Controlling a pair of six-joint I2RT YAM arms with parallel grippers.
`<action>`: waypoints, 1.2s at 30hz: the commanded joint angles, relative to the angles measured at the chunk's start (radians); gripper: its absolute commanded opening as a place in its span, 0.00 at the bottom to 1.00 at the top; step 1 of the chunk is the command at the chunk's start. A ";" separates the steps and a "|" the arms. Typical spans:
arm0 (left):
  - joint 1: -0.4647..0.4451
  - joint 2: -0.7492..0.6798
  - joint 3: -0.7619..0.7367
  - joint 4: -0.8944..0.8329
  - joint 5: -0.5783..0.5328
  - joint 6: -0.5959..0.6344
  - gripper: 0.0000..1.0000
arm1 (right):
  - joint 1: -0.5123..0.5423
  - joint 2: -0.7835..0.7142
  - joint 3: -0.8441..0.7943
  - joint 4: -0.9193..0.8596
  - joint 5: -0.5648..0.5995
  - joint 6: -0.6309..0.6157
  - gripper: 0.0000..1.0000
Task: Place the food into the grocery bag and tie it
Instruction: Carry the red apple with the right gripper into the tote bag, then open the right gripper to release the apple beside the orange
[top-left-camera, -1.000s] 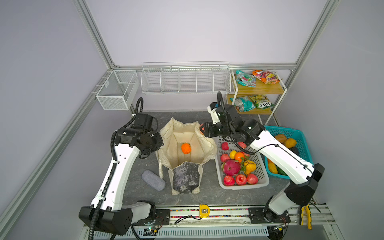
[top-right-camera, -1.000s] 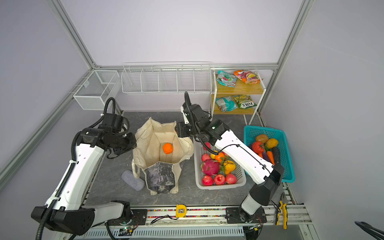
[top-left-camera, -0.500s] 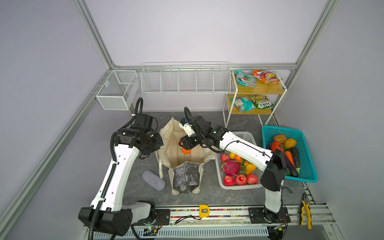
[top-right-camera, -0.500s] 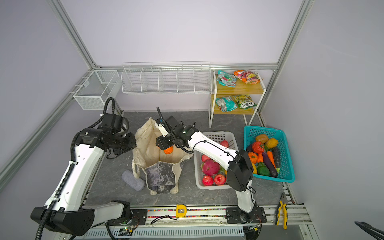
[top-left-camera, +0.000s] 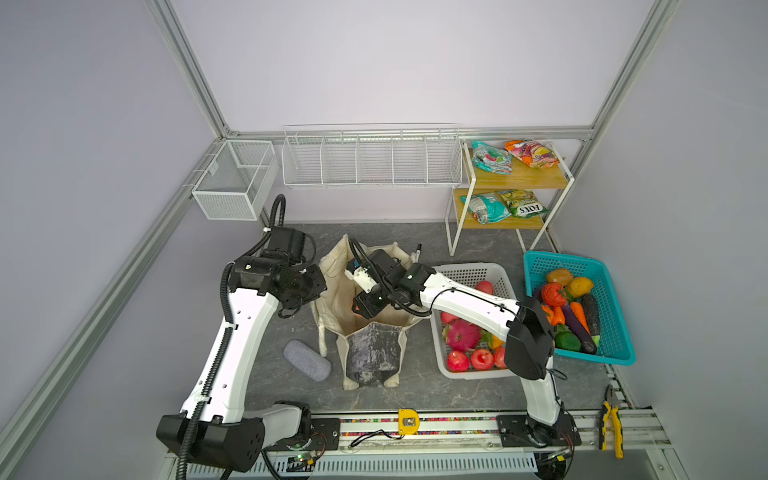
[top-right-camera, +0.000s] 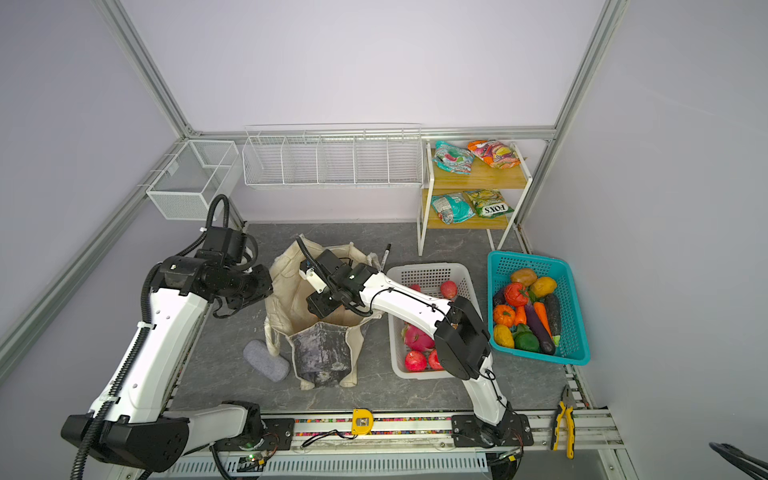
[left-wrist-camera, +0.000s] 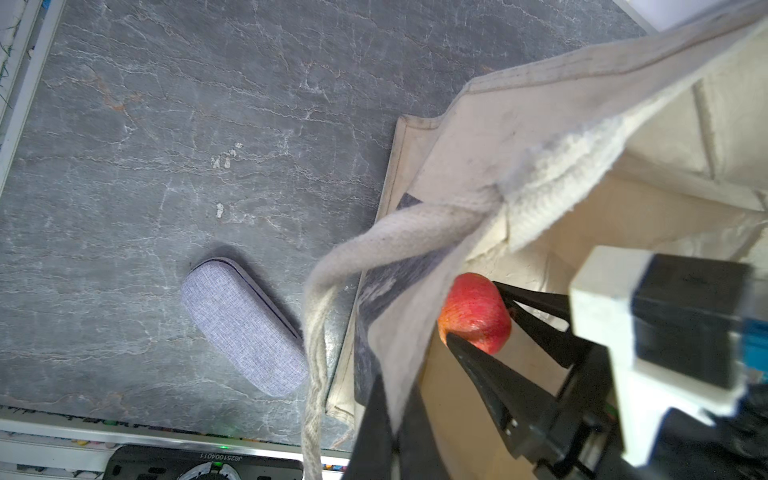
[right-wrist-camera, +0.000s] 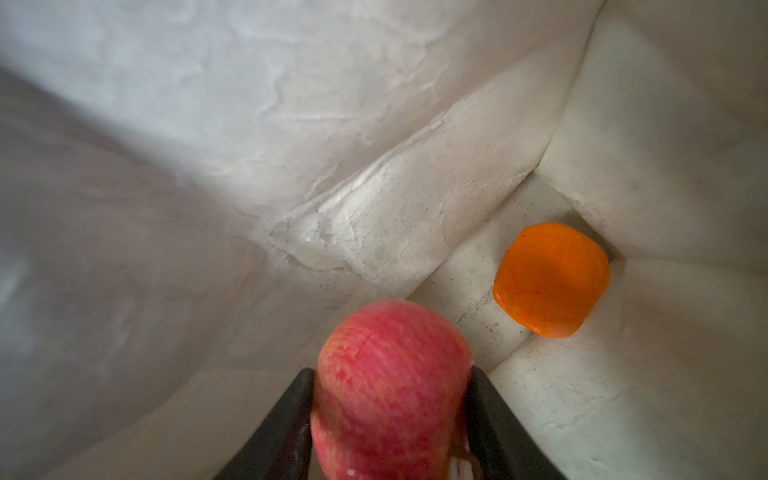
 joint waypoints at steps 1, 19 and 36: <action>0.001 -0.007 0.016 0.012 -0.007 -0.008 0.00 | -0.004 0.032 -0.004 -0.033 0.052 -0.021 0.47; 0.001 -0.006 0.029 0.002 -0.014 -0.005 0.00 | -0.057 0.205 0.100 -0.059 0.084 -0.005 0.49; 0.001 0.006 0.042 0.000 -0.020 -0.011 0.00 | -0.057 0.123 0.054 -0.013 0.076 0.024 0.87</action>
